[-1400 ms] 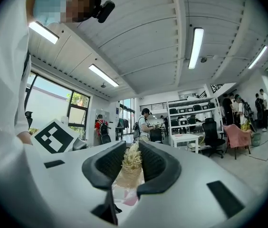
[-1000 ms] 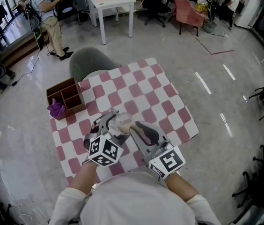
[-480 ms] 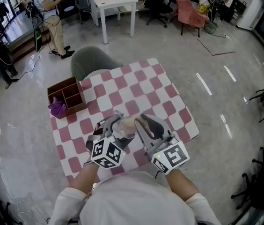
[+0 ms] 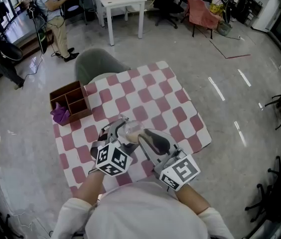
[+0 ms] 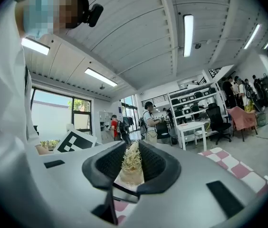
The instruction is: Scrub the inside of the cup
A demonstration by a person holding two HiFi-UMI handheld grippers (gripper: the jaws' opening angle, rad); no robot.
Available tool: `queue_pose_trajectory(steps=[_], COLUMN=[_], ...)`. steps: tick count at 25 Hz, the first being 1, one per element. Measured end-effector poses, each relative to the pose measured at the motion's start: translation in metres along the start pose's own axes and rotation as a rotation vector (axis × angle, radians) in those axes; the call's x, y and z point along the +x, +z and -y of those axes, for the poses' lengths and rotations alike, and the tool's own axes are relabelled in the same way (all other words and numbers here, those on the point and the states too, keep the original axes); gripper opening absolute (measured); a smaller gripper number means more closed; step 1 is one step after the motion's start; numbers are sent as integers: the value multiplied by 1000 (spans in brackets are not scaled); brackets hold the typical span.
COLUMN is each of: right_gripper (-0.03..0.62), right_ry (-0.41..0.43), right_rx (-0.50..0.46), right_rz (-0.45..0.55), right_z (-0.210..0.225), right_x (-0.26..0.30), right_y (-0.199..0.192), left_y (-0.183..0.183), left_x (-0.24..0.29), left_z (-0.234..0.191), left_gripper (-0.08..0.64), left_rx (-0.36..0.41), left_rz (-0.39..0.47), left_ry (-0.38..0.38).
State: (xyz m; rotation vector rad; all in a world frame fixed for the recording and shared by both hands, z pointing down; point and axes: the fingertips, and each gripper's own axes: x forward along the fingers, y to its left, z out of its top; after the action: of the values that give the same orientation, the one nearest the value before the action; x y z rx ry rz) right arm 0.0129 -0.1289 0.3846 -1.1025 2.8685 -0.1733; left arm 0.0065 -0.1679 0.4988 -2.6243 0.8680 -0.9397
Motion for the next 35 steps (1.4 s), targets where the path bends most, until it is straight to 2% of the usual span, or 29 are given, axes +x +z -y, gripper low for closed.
queue_pose_trajectory(steps=[3,6,10,18,24,31,35], right_gripper=[100,100,100,100,100,100,100], right_ry=[1,-34,-89,-196,-260,-303,-305], right_rx=[16,15,-21,25,51,71,74], right_rz=[38,77,59,48,32,-6,-26], right_z=[-2,8,24,58,80,97,99], right_x=[4,6,8,-12,-26,-32,-29], right_y=[7,13,13,-4,-12,-27,-34], left_y=[-4,-8,-11,-21,-32,-53,-66], left_x=[1,3,6,26,56,85,94], left_z=[3,8,12,-6,-18,-17,-19], left_gripper=[377,377,377,377,377,377,377], left_rx=[-8,-19,-42,-176,-321,-361,-410], left_rz=[9,14,26,101,158,162,154], left_ry=[-5,-19,-31,1,-2,-29,-32])
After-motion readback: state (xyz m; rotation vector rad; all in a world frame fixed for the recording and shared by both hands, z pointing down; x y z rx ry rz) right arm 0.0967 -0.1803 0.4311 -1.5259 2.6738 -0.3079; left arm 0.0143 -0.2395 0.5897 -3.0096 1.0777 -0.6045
